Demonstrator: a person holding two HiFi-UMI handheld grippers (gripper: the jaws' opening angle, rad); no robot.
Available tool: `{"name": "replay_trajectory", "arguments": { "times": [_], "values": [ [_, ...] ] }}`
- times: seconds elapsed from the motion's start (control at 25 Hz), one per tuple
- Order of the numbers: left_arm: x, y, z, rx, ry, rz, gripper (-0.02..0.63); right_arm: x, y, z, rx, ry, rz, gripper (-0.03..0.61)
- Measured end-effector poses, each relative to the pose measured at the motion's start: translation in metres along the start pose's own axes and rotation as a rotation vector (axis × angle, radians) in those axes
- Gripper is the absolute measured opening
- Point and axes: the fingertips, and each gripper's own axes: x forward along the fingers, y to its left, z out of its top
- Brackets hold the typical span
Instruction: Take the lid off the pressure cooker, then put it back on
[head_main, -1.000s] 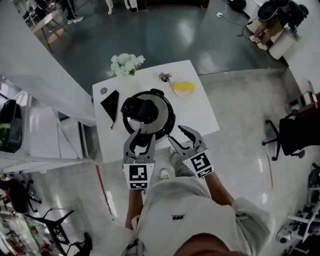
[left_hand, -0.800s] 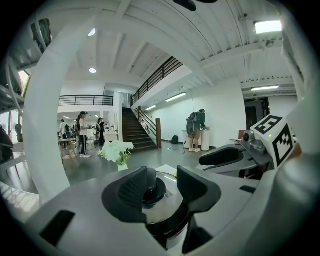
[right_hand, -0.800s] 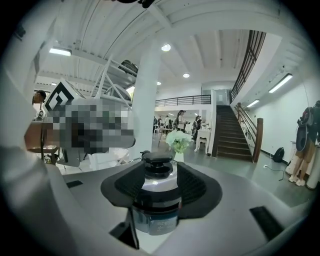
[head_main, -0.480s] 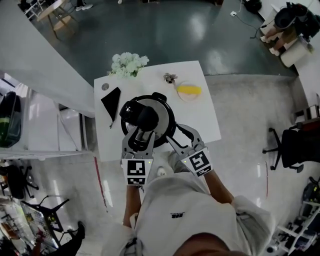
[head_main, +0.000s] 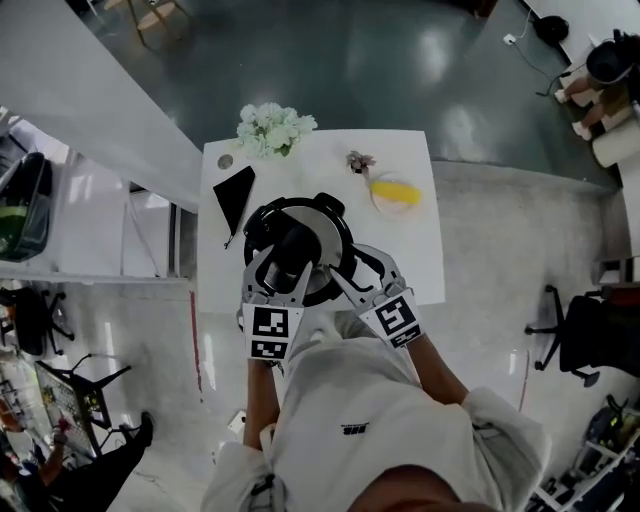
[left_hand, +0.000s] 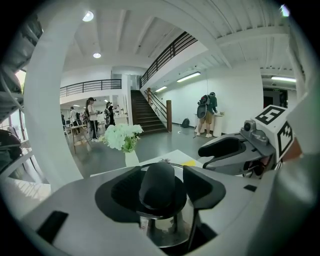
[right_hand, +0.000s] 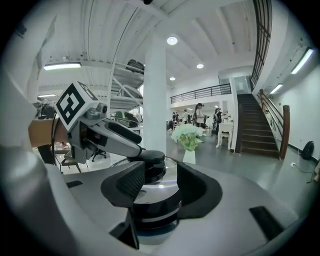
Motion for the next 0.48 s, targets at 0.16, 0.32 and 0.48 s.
{"name": "replay_trajectory", "arguments": {
  "times": [0.16, 0.32, 0.48],
  "values": [
    [0.012, 0.007, -0.004, 0.003, 0.051, 0.002, 0.293, 0.013, -0.004, 0.0, -0.008, 0.018, 0.065, 0.199],
    [0.022, 0.011, -0.011, -0.01, 0.091, -0.005, 0.305, 0.025, -0.005, -0.003, -0.014, 0.032, 0.126, 0.199],
    [0.034, 0.01, -0.018, -0.021, 0.14, -0.052, 0.31, 0.035, -0.008, -0.005, -0.014, 0.045, 0.169, 0.199]
  ]
}}
